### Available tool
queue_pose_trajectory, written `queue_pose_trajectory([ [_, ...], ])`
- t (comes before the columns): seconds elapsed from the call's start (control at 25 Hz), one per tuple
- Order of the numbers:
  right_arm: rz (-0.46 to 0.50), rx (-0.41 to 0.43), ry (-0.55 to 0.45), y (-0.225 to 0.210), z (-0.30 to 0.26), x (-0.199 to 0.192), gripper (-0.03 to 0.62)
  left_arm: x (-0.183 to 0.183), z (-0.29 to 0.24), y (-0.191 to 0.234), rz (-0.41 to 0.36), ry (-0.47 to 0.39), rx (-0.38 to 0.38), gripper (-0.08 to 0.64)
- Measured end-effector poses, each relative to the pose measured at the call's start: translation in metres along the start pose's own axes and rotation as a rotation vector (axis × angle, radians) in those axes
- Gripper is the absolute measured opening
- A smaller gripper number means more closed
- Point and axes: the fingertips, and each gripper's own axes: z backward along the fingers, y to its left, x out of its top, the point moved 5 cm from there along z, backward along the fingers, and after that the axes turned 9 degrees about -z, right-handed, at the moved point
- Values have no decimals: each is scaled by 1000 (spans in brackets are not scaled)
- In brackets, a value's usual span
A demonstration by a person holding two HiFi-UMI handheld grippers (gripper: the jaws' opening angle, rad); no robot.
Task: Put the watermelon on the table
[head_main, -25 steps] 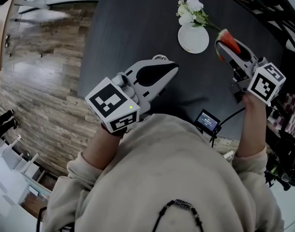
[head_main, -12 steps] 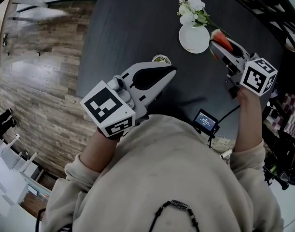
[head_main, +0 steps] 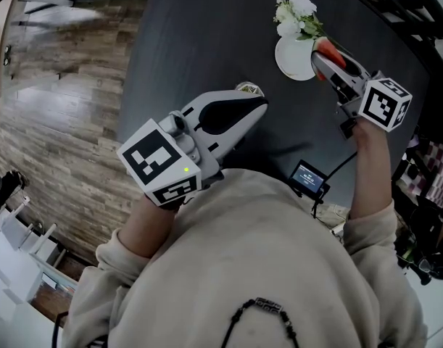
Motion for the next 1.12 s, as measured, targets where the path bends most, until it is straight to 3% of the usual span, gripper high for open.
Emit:
queue_pose_trajectory([
  [0.84, -29, -125, 164, -75, -61, -28, 198, -7, 10, 23, 38, -11, 49, 5],
  [1.12, 2, -194, 246, -98, -81, -43, 198, -6, 16, 29, 39, -19, 73, 5],
])
